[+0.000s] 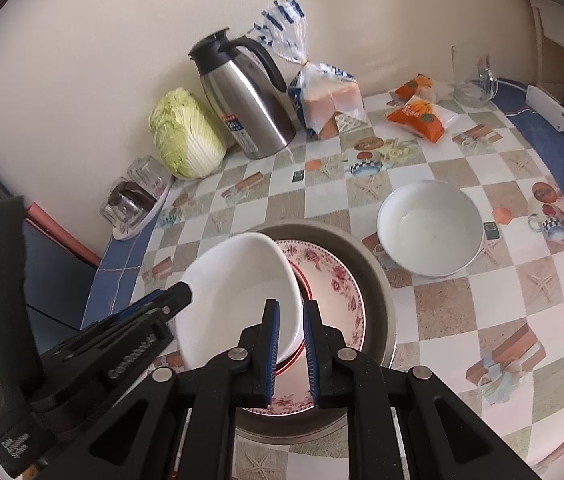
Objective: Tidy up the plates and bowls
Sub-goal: 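Open both grippers to release the white bowl rim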
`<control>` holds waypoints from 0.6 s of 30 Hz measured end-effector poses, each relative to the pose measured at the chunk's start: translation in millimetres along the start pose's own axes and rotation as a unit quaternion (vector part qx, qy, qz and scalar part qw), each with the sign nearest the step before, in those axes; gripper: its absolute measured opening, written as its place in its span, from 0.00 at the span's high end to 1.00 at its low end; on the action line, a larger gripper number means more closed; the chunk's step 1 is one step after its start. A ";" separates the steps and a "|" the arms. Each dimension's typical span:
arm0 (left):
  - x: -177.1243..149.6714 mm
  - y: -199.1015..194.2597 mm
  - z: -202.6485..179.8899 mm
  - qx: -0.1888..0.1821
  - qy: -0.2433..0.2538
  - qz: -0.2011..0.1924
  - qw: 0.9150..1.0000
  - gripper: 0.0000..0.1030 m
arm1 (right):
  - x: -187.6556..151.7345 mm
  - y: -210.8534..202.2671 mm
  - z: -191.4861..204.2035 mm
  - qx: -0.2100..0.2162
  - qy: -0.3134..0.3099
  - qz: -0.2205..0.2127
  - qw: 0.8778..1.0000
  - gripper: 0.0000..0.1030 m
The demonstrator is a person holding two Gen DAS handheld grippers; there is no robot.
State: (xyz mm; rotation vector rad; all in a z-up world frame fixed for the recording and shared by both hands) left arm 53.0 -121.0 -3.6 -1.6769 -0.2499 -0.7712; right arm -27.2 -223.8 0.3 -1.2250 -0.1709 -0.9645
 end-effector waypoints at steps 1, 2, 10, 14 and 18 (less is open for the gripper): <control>1.4 -2.9 0.5 -0.001 -0.001 -0.004 1.000 0.76 | 2.9 -1.6 2.7 -0.002 0.000 -0.003 1.000 0.85; 2.4 -4.9 1.3 -0.001 -0.002 -0.006 1.000 0.74 | 3.5 -3.2 2.1 -0.004 0.000 -0.005 1.000 0.85; -0.2 0.4 15.2 0.016 -0.022 0.010 1.000 0.49 | 4.2 -1.2 -8.4 -0.027 0.013 -0.003 1.000 0.86; -0.6 0.6 26.5 0.032 -0.034 0.012 0.999 0.39 | 4.6 1.3 -18.9 -0.051 0.020 -0.002 0.999 0.44; -1.0 0.7 38.1 0.044 -0.047 0.013 0.998 0.28 | 7.5 -0.3 -26.4 -0.055 0.031 -0.009 0.998 0.29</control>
Point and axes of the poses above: each gripper's, at about its wrist camera, not at the fingertips, and y roughly the way its jaws point, z to its left, x to its top, the point moved 6 cm from there along y, roughly the way its jaws point, and after that the axes turned 4 degrees about -z, right-handed, at the moved point
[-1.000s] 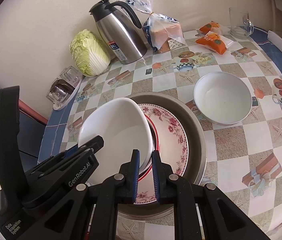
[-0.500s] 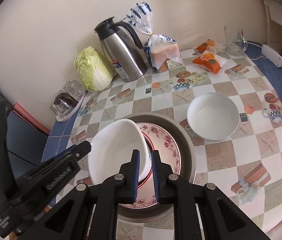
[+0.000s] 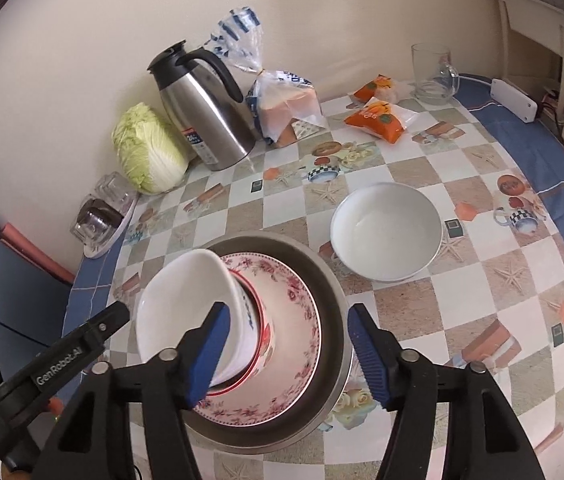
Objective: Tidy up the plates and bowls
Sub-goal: 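Open both grippers to release the white bowl rim, then move both grippers toward the round white bowl on the table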
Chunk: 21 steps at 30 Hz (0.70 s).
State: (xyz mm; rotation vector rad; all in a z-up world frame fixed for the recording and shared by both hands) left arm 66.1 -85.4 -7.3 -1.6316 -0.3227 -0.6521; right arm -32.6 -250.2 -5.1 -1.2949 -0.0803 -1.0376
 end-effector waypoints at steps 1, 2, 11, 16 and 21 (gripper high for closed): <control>-0.1 1.7 2.6 0.003 -0.003 0.002 1.000 0.27 | 0.2 0.5 -1.9 -0.001 0.002 -0.001 1.000 0.27; -0.7 3.7 5.4 0.008 -0.005 0.005 1.000 0.25 | 0.0 0.9 -3.2 -0.004 0.004 -0.002 1.000 0.25; -2.5 11.7 12.7 0.024 -0.005 0.014 1.000 0.19 | -0.7 6.4 -10.8 -0.009 0.015 0.001 1.000 0.14; -2.0 13.6 18.1 0.038 -0.008 0.012 0.999 0.12 | -1.3 8.5 -11.4 -0.011 0.014 0.003 1.000 0.08; -1.9 15.4 21.9 0.043 -0.016 0.014 0.999 0.12 | -1.5 9.4 -9.8 -0.004 0.011 0.003 1.000 0.00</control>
Point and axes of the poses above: each gripper's, at about its wrist camera, not at the fingertips, and y roughly the way its jaws point, z to its left, x to its top, the point moved 6 cm from there along y, roughly the way its jaws point, and after that the axes turned 4 degrees about -z, right-handed, at the moved point
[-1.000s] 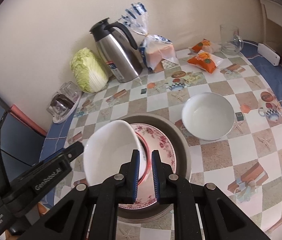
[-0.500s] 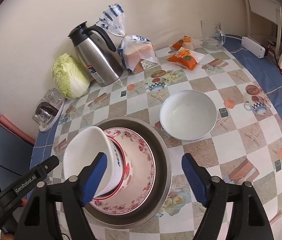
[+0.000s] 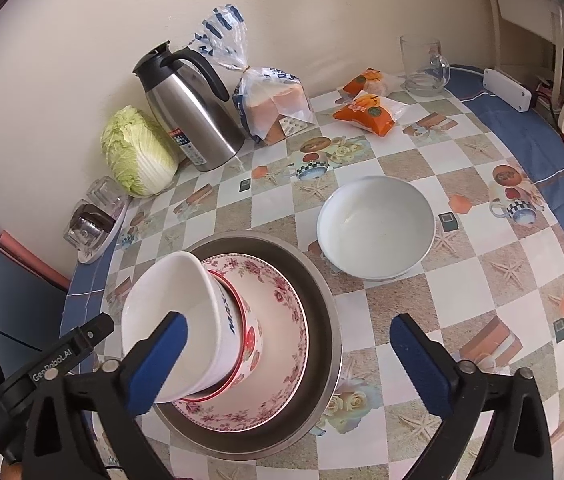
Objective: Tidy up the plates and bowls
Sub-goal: 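Move both grippers toward the round white bowl on the table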
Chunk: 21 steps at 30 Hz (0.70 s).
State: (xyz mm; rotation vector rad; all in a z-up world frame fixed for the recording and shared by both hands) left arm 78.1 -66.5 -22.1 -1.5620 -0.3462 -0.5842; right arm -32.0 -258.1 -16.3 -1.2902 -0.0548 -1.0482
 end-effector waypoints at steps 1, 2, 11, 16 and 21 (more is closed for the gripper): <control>-0.2 0.6 0.6 0.002 -0.001 0.001 1.000 0.12 | -0.1 0.1 0.3 0.001 0.000 0.000 1.000 0.00; -0.4 0.8 1.0 0.003 -0.002 0.001 1.000 0.12 | -0.2 0.2 0.5 0.001 -0.001 0.000 1.000 0.00; 4.0 -8.0 1.9 0.020 0.005 -0.020 1.000 0.11 | 2.6 -3.1 -0.5 -0.004 -0.007 -0.015 1.000 0.00; 8.3 -17.7 -1.1 0.022 0.007 -0.039 0.999 0.11 | 8.9 -11.3 -2.7 -0.011 -0.012 -0.037 0.999 0.00; 13.0 -29.4 -6.7 0.023 0.011 -0.065 0.998 0.11 | 19.6 -26.4 -7.5 -0.012 -0.015 -0.078 0.997 0.00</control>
Point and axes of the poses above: each gripper's, at about its wrist camera, not at the fingertips, and y roughly the way its jaws point, z to its left, x to its top, the point moved 6 cm from there along y, roughly the way its jaws point, and after that the axes turned 4 degrees about -z, right-handed, at the moved point
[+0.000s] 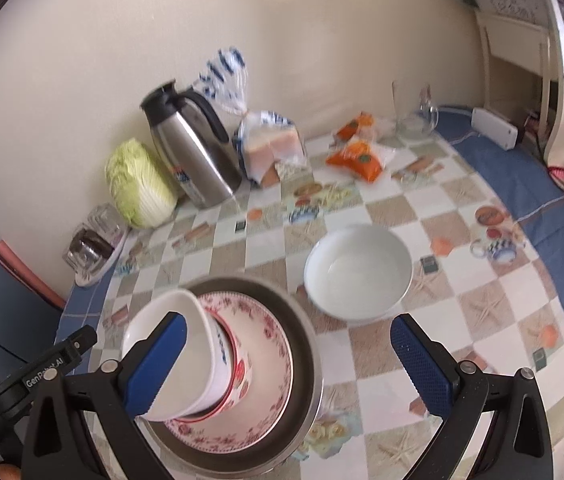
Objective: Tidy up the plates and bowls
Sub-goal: 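Move both grippers toward the round white bowl on the table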
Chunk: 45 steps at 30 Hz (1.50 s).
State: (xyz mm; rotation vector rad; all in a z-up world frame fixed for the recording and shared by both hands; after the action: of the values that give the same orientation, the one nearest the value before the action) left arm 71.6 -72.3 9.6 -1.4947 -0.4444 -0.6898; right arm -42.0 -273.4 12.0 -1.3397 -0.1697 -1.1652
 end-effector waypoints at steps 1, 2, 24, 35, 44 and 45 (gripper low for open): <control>1.2 -1.6 -2.5 -0.002 0.002 -0.005 1.000 0.11 | 2.0 -1.9 -2.3 -0.001 0.000 -0.004 1.000 0.00; 1.8 -3.1 -5.3 -0.004 0.004 -0.009 1.000 0.11 | 3.7 -3.1 -5.6 -0.005 -0.001 -0.007 1.000 0.00; 16.6 -32.6 -144.4 -0.099 0.082 -0.087 0.988 0.11 | 14.2 -11.5 -151.0 -0.158 0.060 0.027 0.985 0.00; 10.6 -13.9 -206.9 -0.181 0.124 -0.034 0.975 0.11 | 12.4 28.2 -151.3 -0.139 0.055 0.053 0.987 0.00; 2.3 8.9 -241.3 -0.187 0.145 -0.012 0.971 0.11 | 4.4 69.2 -141.7 -0.125 0.043 0.077 0.988 0.01; 1.0 12.8 -244.3 -0.190 0.142 -0.005 0.972 0.11 | 3.6 72.2 -140.5 -0.124 0.043 0.078 0.988 0.04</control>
State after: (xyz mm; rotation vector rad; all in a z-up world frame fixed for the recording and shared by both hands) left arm 45.6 -314.6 -11.9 -1.7164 -0.1021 -1.0218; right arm -58.4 -403.5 -76.0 -1.4889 0.1459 -1.1338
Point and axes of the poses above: each gripper's, at about its wrist camera, not at the fingertips, and y roughly the way its jaws point, z to its left, x to its top, the point moved 6 cm from there along y, roughly the way its jaws point, and after that the axes turned 4 degrees about -z, right-handed, at the moved point
